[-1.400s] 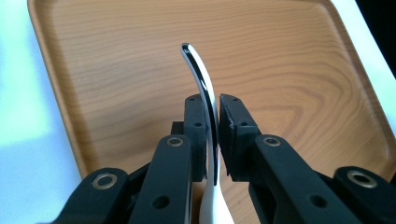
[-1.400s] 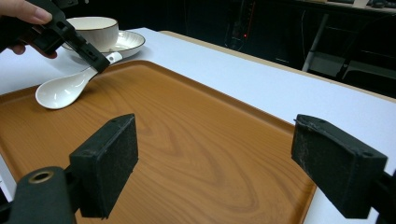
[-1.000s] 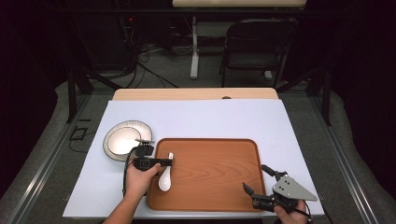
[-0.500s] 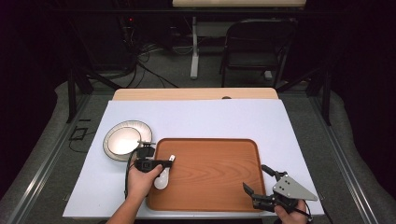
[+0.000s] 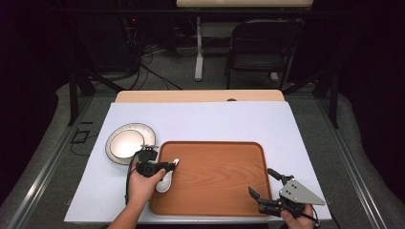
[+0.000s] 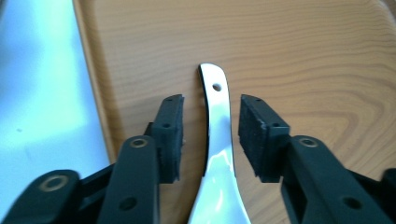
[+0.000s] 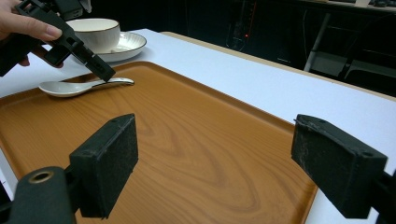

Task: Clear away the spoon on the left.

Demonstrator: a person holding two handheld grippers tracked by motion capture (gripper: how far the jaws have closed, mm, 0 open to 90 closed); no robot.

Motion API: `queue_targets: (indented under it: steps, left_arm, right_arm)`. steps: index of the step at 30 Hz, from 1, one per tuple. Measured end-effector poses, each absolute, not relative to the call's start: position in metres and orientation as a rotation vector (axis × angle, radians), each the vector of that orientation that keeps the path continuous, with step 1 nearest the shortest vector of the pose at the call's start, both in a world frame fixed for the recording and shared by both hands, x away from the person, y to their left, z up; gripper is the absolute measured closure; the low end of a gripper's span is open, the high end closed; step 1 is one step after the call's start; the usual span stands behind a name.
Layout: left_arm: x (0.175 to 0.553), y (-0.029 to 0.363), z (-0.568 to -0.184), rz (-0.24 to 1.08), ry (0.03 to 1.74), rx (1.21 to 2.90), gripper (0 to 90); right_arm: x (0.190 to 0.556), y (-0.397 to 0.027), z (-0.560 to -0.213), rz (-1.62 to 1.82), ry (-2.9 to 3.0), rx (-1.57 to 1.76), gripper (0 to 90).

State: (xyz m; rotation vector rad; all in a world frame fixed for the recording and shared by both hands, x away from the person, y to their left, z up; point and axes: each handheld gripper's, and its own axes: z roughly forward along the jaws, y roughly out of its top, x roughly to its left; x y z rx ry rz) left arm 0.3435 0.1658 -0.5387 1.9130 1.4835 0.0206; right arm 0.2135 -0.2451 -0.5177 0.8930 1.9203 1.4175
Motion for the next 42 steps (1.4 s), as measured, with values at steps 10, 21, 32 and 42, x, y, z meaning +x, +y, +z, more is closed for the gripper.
queue_targets:
  steps: [10,21,32,42]
  left_arm:
    - [0.338,0.171,-0.528,0.141,1.428,1.909,46.3]
    - [0.334,0.177,-0.515,0.194,1.394,1.899,44.3]
    - [0.326,0.189,-0.483,0.335,1.309,1.854,41.3]
    - [0.308,0.210,-0.459,0.516,1.171,1.797,39.7]
  right_arm:
    - [0.214,-0.245,-0.518,1.417,1.921,0.892,14.2]
    - [0.215,-0.247,-0.519,1.422,1.917,0.919,14.3]
    - [0.215,-0.247,-0.519,1.423,1.915,0.917,14.2]
    - [0.213,-0.246,-0.519,1.417,1.917,0.909,14.2]
